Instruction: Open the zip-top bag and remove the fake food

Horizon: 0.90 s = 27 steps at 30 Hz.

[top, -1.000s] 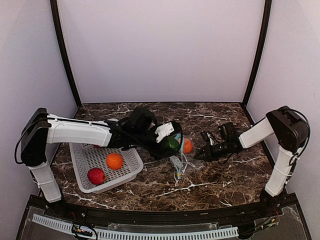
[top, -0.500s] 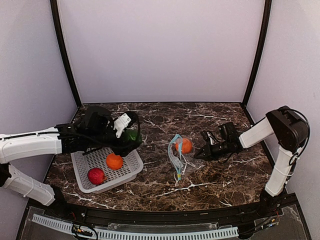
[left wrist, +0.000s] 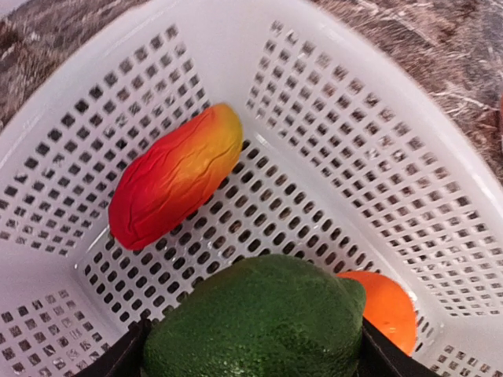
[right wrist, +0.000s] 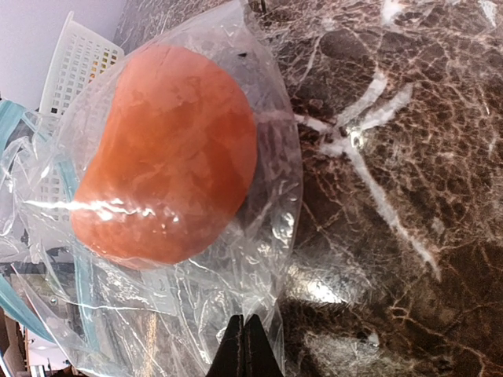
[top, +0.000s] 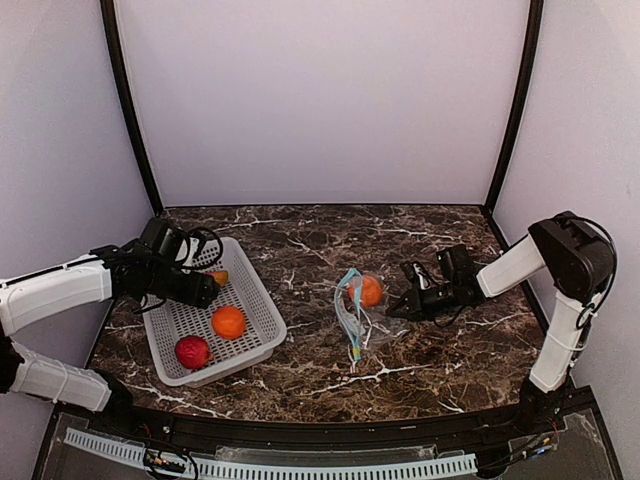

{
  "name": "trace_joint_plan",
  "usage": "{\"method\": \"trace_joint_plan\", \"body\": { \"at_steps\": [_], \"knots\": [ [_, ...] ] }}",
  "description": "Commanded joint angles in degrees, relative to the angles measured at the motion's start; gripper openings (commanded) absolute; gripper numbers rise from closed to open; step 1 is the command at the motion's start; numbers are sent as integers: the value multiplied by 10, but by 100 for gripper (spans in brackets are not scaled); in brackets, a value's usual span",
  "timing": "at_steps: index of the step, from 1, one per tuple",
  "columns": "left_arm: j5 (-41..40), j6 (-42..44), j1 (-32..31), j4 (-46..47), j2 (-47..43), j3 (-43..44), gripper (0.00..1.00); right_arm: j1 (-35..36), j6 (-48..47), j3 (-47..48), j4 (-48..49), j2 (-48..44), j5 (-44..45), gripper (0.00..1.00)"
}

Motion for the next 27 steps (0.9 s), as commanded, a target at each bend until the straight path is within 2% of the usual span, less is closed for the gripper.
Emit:
{"method": "trace_joint_plan", "body": {
  "at_steps": [1, 4, 9, 15, 18, 20, 24, 27],
  "knots": [
    [30, -41, 27, -57, 36, 9, 77, -3, -11, 0, -5, -5, 0, 0],
    [22, -43, 30, -54, 47, 8, 80, -3, -14, 3, -11, -7, 1, 0],
    [40, -22, 34, -44, 44, 13, 98, -3, -15, 6, -12, -10, 1, 0],
    [82, 33, 26, 0, -14, 29, 99, -4, -23, 5, -24, -14, 4, 0],
    [84, 74, -17, 47, -40, 35, 99, -3, -23, 1, -24, -15, 5, 0],
    [58, 100, -57, 81, -40, 48, 99, -3, -23, -3, -23, -18, 4, 0],
    [20, 164, -128, 121, 19, 78, 99, -3, -22, -13, -23, -27, 2, 0],
    [48, 210, -165, 184, 48, 70, 99, -3, -25, -19, -28, -34, 4, 0]
  ]
}}
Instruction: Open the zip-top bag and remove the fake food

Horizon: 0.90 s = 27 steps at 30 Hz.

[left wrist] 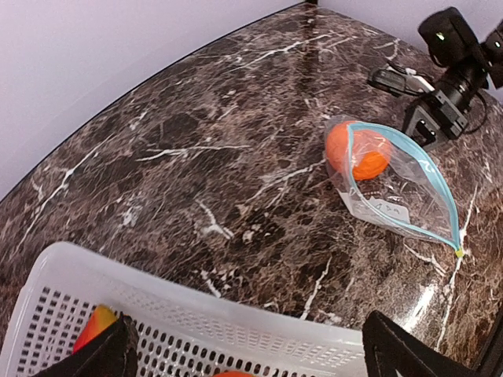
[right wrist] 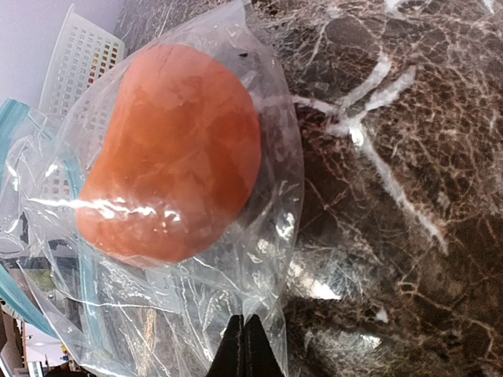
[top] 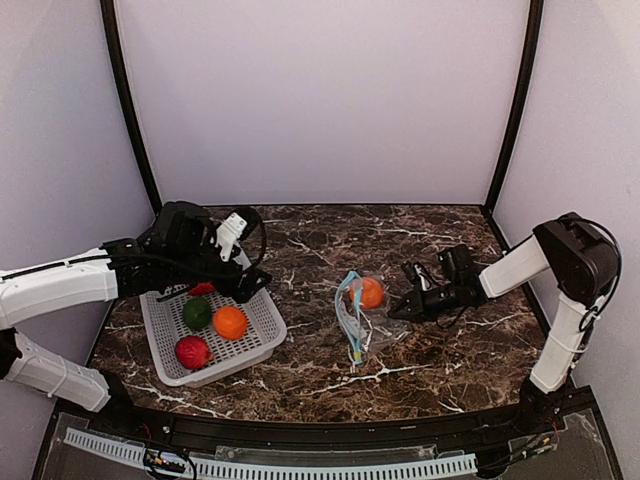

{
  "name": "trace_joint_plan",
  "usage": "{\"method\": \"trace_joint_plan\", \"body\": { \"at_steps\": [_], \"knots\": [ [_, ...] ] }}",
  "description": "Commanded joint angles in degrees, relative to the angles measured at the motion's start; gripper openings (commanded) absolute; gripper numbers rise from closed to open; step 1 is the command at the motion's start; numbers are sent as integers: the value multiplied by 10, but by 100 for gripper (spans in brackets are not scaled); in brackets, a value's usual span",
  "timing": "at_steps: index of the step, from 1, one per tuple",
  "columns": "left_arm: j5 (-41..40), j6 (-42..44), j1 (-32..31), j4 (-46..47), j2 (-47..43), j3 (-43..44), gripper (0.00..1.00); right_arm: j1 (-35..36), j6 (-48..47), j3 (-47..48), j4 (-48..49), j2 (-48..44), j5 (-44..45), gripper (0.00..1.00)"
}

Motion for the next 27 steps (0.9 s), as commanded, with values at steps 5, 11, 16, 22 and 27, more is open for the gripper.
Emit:
{"method": "trace_joint_plan", "body": {
  "at_steps": [5, 11, 16, 22, 27],
  "knots": [
    [49, 157, -86, 162, 117, 13, 99, -3, -12, -29, -8, -29, 5, 0],
    [86, 240, -140, 187, 224, 69, 95, -3, -19, -39, -19, -42, 8, 0],
    [131, 279, -153, 179, 283, 110, 87, -1, -33, -41, -40, -58, 17, 0],
    [171, 307, -161, 145, 341, 156, 66, 3, -35, -46, -43, -61, 14, 0],
    [182, 313, -162, 133, 368, 171, 51, 10, -35, -45, -43, -60, 12, 0]
  ]
}}
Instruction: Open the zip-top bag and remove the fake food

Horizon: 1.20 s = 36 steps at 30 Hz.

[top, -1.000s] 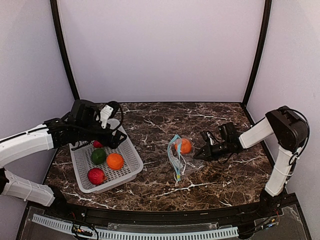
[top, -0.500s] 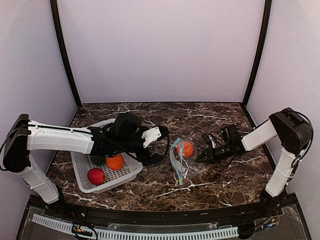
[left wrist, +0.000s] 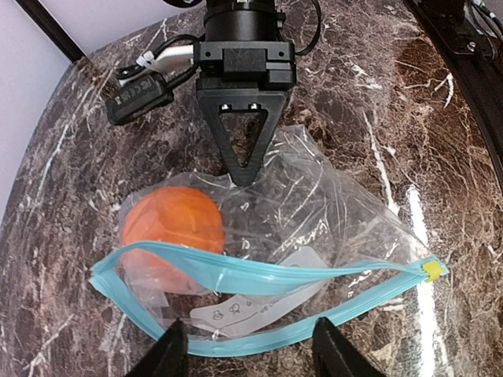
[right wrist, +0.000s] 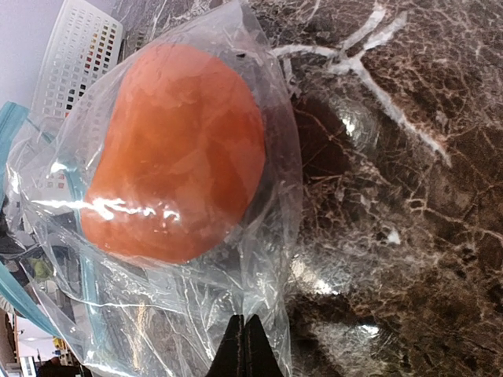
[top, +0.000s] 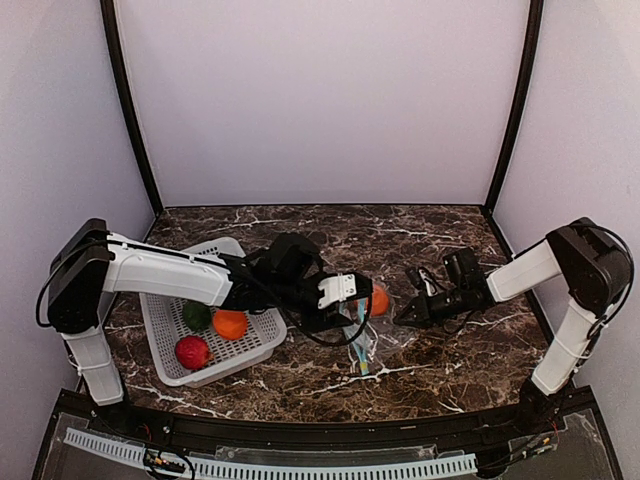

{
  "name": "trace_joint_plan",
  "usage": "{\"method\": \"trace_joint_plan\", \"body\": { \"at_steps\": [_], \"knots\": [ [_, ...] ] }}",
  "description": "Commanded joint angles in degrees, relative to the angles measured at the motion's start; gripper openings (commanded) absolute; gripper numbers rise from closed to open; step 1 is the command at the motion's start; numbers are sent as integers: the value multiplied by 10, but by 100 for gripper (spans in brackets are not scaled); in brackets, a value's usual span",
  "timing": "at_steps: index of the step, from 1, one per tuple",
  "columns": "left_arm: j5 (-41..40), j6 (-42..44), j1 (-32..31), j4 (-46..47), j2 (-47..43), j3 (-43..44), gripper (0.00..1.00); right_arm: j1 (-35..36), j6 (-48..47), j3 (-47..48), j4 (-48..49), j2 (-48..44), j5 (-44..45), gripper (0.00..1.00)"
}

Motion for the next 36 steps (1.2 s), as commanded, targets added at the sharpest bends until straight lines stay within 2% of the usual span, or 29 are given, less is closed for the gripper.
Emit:
{"method": "trace_joint_plan", "body": {
  "at_steps": [1, 7, 18, 19, 21, 23, 25, 28, 32, 36],
  "knots": [
    [30, 19, -5, -34, 22, 16, 47, 8, -8, -7, -3, -5, 1, 0],
    [31, 13, -5, -15, 44, 12, 42, 20, -11, -6, -5, -3, 0, 0],
    [12, 29, -5, 48, 66, 6, 43, 66, -32, -5, -41, -14, 2, 0],
    [11, 31, -5, 51, 64, 5, 44, 69, -33, -5, -46, -17, -1, 5],
    [8, 32, -5, 56, 62, 0, 44, 68, -32, -2, -60, -25, 1, 22],
    [6, 34, -5, 59, 59, -6, 45, 66, -29, 4, -71, -37, 7, 31],
    [4, 37, -5, 56, 59, -8, 45, 56, -25, 10, -76, -47, 1, 37],
    [5, 39, -5, 54, 59, -12, 45, 41, -20, 19, -84, -63, -3, 39],
    [0, 41, -5, 57, 60, -20, 45, 17, -24, 35, -104, -67, 7, 55],
    [-4, 40, -5, 61, 58, -21, 44, -7, -8, 49, -89, -51, 8, 56]
  ]
}}
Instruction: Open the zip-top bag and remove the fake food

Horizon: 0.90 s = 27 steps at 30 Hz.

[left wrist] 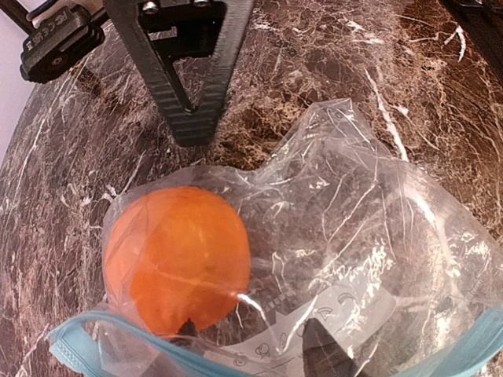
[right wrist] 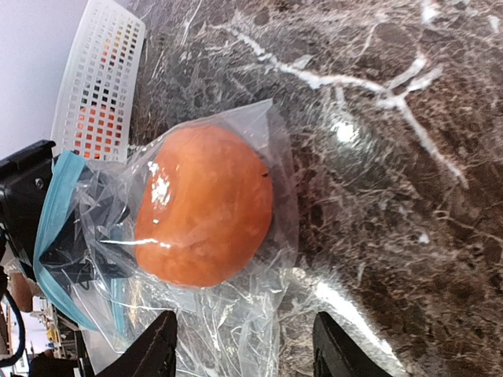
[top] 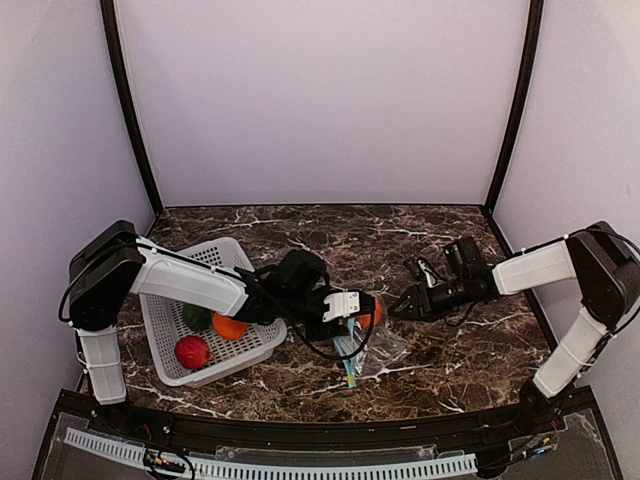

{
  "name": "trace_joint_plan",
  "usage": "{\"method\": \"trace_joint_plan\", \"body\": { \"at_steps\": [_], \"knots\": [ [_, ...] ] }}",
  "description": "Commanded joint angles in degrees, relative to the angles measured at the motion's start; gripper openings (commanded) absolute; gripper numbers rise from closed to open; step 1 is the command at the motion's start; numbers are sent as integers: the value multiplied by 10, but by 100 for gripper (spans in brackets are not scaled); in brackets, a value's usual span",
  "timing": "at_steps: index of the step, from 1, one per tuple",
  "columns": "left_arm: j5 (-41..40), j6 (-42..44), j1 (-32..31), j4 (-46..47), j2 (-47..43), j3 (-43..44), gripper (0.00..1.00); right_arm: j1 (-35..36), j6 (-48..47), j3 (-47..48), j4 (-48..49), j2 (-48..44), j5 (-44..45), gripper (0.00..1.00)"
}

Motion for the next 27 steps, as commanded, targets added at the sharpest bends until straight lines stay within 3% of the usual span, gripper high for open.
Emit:
{"method": "trace_joint_plan", "body": {
  "at_steps": [1, 9, 17, 27],
  "knots": [
    [-6, 7, -3, 6, -11, -11, 44, -21, 18, 27, 11, 15, 3, 55],
    [-12, 5, -3, 16, -7, -12, 46, -21, 47, 84, 65, 88, -42, 43],
    [-16, -1, -3, 28, -1, -8, 51, -15, 55, 128, 91, 155, -65, 40],
    [-28, 1, -3, 39, 7, -5, 62, 24, 43, 137, 101, 197, -64, 7]
  ]
}}
